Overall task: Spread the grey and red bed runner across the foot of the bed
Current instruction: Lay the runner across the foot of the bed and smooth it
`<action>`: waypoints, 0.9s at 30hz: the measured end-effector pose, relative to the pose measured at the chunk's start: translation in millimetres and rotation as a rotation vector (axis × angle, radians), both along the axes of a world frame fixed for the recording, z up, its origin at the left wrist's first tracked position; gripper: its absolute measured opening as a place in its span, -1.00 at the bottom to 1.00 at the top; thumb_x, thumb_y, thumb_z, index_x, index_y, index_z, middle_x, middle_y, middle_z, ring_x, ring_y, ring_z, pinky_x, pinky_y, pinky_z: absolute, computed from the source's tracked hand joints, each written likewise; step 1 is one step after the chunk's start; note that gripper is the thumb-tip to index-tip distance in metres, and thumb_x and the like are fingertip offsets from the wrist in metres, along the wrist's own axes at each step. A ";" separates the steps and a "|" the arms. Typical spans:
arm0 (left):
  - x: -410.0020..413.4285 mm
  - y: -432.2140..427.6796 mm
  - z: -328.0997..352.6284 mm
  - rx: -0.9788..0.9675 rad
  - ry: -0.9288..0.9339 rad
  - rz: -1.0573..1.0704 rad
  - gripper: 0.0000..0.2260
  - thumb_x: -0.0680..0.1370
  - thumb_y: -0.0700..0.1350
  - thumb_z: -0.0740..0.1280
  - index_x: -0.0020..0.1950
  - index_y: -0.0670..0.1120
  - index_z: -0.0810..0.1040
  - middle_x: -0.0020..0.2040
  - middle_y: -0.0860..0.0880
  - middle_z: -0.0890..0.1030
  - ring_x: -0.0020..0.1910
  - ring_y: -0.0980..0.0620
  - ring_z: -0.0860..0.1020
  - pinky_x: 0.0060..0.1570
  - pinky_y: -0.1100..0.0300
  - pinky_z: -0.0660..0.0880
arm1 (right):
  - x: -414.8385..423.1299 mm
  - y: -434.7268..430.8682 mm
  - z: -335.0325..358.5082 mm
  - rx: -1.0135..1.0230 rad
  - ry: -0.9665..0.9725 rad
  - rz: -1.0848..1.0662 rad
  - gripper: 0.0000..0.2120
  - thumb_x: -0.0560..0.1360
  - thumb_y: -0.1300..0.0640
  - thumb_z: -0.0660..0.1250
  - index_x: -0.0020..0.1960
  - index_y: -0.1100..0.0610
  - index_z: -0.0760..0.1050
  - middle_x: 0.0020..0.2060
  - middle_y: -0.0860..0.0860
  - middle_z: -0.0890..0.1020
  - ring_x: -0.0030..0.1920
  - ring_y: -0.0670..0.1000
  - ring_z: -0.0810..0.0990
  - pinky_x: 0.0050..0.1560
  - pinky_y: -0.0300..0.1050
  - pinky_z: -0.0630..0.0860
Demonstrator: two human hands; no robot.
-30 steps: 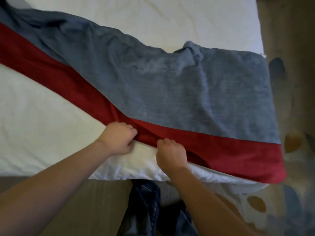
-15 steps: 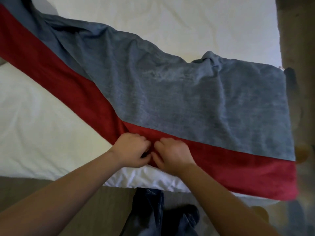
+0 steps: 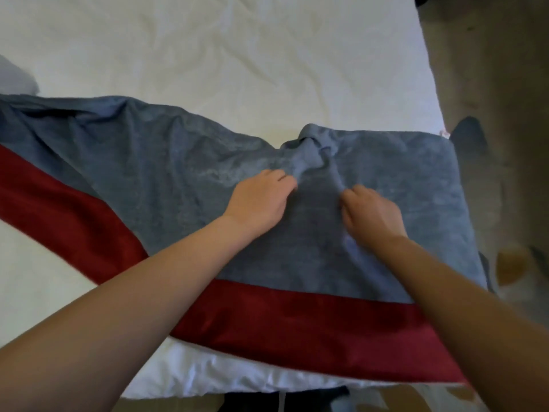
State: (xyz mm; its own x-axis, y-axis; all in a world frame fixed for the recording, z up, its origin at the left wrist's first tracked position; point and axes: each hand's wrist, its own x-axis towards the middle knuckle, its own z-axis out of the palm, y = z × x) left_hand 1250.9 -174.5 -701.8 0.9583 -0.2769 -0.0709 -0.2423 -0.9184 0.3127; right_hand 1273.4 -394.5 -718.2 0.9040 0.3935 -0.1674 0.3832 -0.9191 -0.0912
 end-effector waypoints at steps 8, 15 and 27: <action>112.2 -17.4 -12.7 0.038 0.099 0.240 -0.64 0.52 -0.23 0.12 0.29 -0.02 0.43 0.26 -0.10 0.49 0.18 -0.18 0.46 0.04 -0.08 0.45 | 111.5 -80.2 -8.5 0.083 -0.045 -0.328 -0.63 0.48 0.38 0.15 0.25 0.15 0.38 0.21 0.17 0.39 0.01 0.28 0.51 -0.23 0.05 0.39; 150.7 -29.3 -35.5 0.162 0.313 0.240 -0.83 0.51 -0.21 0.16 0.03 -0.07 0.49 -0.01 -0.13 0.58 -0.06 -0.18 0.52 -0.13 -0.01 0.47 | 178.9 -128.9 -42.2 0.051 0.108 -0.299 -0.78 0.58 0.25 0.16 0.20 0.11 0.41 0.20 0.15 0.41 0.02 0.26 0.52 -0.04 0.17 0.51; 214.1 -56.2 -29.3 0.282 0.036 0.110 -0.78 0.50 -0.20 0.20 0.05 -0.18 0.58 -0.02 -0.19 0.50 -0.01 -0.23 0.47 -0.17 -0.02 0.41 | 252.4 -197.7 -55.6 -0.126 -0.028 -0.279 -0.88 0.58 0.24 0.14 0.07 0.22 0.40 -0.05 0.25 0.52 -0.16 0.26 0.56 -0.24 0.01 0.35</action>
